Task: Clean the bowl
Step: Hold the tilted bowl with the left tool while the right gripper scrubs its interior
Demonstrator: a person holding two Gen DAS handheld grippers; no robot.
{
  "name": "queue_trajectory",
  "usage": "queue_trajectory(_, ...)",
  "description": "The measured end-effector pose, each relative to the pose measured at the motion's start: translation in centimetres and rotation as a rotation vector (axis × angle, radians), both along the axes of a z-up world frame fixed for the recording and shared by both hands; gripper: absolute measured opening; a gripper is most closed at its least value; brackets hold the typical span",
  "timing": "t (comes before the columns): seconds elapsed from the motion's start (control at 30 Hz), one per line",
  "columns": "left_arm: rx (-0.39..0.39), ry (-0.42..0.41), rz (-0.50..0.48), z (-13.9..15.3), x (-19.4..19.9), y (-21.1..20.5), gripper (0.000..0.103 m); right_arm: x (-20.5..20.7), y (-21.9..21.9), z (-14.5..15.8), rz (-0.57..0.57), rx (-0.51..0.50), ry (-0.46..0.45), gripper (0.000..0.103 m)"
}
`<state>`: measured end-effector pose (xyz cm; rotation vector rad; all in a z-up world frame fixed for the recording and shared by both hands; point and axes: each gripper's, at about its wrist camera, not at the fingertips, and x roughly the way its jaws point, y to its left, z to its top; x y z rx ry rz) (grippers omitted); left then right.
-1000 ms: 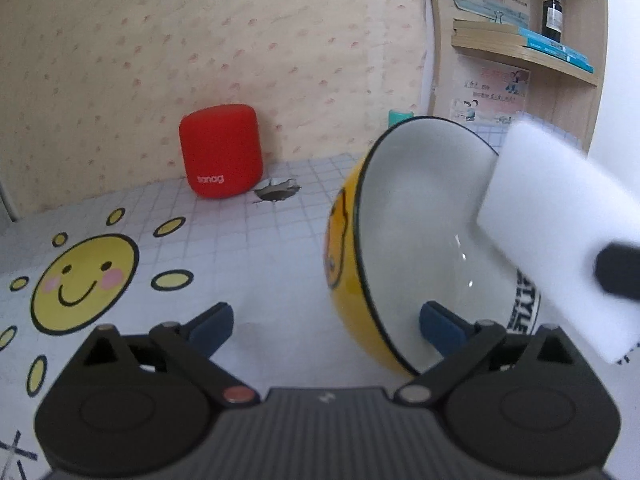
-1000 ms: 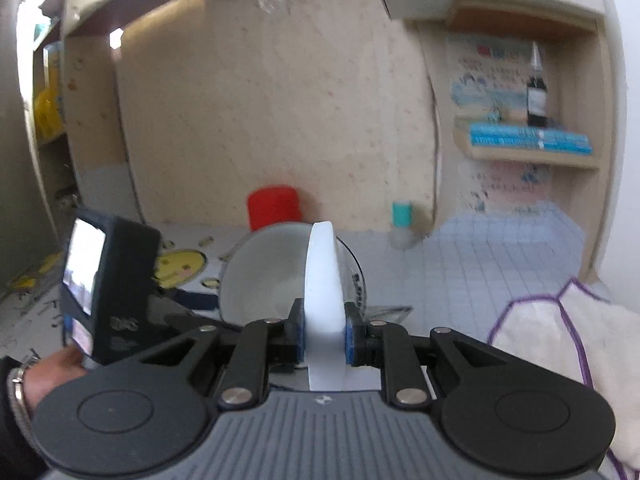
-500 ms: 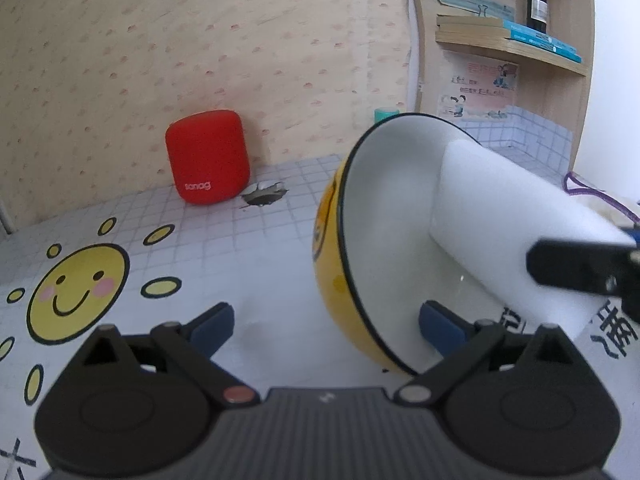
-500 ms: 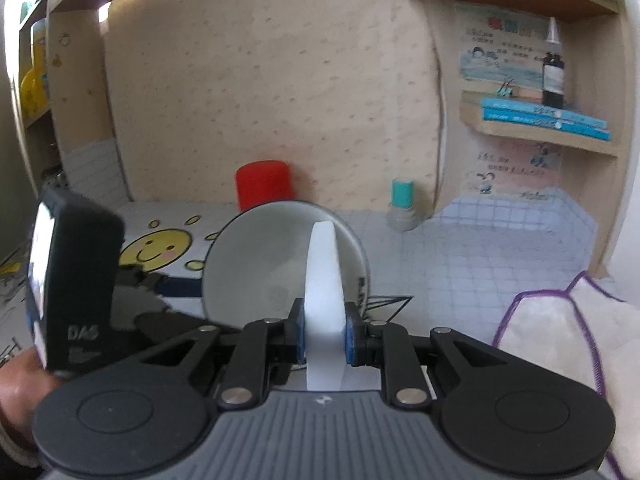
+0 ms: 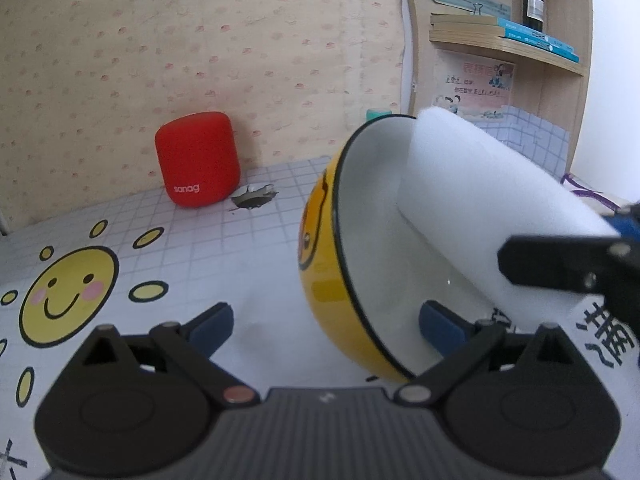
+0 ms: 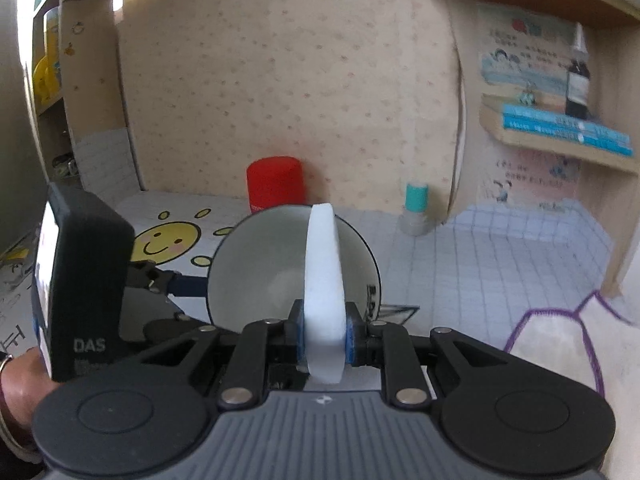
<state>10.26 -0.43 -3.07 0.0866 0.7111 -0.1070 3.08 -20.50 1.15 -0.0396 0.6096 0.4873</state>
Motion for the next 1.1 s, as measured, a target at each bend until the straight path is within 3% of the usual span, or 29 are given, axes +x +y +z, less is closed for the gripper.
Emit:
queue_trajectory(0.13,0.002,-0.001,-0.006,0.0,0.0,0.2,0.101,-0.3,-0.2,-0.1,0.005,-0.029,-0.014,0.018)
queue_trajectory(1.1,0.008,0.001,-0.010,0.0,-0.1,0.3,0.103,-1.0,-2.0,-0.9,-0.051,0.073,-0.013,0.017)
